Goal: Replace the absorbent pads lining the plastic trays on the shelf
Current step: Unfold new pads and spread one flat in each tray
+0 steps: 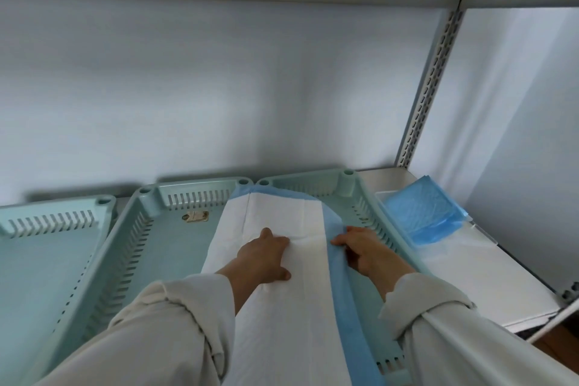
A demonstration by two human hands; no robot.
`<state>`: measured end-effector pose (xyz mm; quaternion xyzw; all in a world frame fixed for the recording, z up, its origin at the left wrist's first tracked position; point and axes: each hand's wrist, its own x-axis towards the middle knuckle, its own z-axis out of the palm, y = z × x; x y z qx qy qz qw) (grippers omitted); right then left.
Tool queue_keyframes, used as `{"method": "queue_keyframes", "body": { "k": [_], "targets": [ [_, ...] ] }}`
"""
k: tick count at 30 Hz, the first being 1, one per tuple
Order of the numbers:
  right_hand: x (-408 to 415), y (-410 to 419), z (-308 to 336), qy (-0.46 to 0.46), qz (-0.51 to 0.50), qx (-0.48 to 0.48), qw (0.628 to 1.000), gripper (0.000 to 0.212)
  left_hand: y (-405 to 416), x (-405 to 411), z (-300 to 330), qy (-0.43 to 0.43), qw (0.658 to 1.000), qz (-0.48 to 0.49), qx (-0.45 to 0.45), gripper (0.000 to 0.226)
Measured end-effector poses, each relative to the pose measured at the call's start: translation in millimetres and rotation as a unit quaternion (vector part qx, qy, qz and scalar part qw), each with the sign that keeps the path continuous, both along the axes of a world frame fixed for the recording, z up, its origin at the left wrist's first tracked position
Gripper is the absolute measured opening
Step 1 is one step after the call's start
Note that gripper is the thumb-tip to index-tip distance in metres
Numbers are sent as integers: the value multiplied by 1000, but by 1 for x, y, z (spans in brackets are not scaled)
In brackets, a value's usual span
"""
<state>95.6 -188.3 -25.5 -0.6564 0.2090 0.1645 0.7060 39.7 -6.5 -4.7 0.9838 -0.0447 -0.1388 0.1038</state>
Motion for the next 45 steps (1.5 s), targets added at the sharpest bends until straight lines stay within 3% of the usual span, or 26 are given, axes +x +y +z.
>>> {"method": "queue_keyframes", "body": {
  "k": [2,4,9,12,15,18,21,25,30,33,35,39,43,45],
  "targets": [
    [-1,-2,-5,-36,-25,-121,992,34,-1,-2,0,-3,1000,-2,2,66],
    [-5,-6,-8,-45,-7,-168,985,46,-2,-4,-2,-3,1000,-7,9,66],
    [-14,-2,1,-27,31,-7,999,49,-1,-9,-5,7,1000,-11,-10,57],
    [-17,1,10,-86,28,-147,985,50,2,-15,-4,-1,998,-2,-64,49],
    [-31,1,16,-9,82,-236,968,45,11,-23,-1,-33,991,45,-118,48],
    [-54,1,13,55,144,-272,950,48,22,-35,-2,-4,986,104,-129,53],
    [-75,1,8,46,163,-303,938,55,27,-54,-6,65,976,154,-138,53],
    [-96,-4,2,34,161,-313,935,66,42,-79,-14,89,967,213,-112,48],
    [-115,-2,3,42,108,-292,949,53,72,-107,-25,107,951,285,-61,47],
    [-113,1,7,24,69,-338,938,52,81,-110,-19,82,930,336,-126,44],
    [-115,1,10,7,60,-387,920,42,82,-110,-15,54,911,347,-217,48],
    [-114,-3,9,-27,48,-441,896,37,76,-112,-6,1,869,296,-395,59],
    [-111,0,12,4,71,-392,917,52,68,-109,1,33,864,260,-429,49],
    [-107,1,14,-43,57,-404,912,43,66,-101,1,30,885,255,-388,52]
  ]
}}
